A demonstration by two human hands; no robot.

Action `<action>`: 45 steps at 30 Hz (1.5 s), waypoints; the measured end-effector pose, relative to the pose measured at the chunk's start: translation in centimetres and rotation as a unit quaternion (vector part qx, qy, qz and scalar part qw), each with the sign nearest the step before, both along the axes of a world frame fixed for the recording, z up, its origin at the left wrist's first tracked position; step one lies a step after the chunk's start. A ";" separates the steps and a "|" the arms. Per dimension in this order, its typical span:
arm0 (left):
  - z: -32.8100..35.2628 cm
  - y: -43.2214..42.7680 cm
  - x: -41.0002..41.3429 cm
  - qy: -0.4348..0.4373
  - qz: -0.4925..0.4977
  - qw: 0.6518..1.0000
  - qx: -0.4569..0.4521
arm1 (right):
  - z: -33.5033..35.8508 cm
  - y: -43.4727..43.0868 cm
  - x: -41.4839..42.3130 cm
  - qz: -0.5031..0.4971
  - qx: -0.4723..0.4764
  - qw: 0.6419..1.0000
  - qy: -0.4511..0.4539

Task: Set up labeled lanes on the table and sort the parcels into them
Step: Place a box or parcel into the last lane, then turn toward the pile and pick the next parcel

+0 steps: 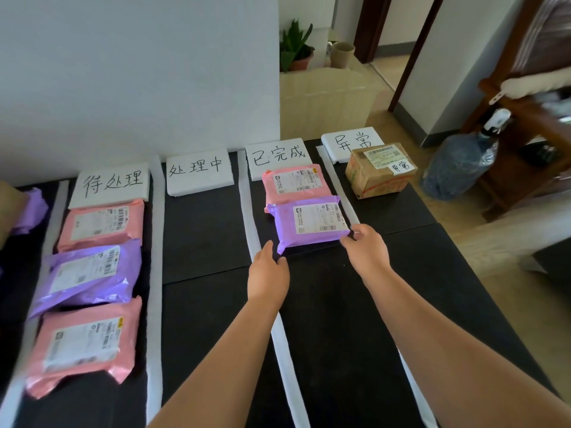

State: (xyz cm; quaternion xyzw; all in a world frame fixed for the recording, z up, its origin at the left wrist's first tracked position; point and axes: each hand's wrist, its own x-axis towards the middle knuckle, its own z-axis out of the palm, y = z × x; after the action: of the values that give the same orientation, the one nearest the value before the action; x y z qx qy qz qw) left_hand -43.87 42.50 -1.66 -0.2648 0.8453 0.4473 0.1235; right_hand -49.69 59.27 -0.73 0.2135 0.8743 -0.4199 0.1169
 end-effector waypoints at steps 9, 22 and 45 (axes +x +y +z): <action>5.5 -0.5 8.3 0.049 0.030 0.998 -0.025 | 5.3 -1.4 8.3 0.080 -0.013 0.996 0.026; 10.3 -4.2 23.1 0.085 0.115 0.987 -0.073 | 10.0 -7.8 20.8 0.271 -0.047 0.959 0.073; 10.8 -37.0 51.6 0.088 0.256 0.955 -0.121 | 9.6 -42.8 46.2 0.446 -0.104 0.884 0.091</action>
State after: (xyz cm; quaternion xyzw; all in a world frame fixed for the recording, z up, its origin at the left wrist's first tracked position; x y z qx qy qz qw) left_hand 7.77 5.51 9.09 -0.4446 0.8047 0.3799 -0.1027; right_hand -3.52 16.42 8.90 -0.2511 0.8356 -0.4294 0.2333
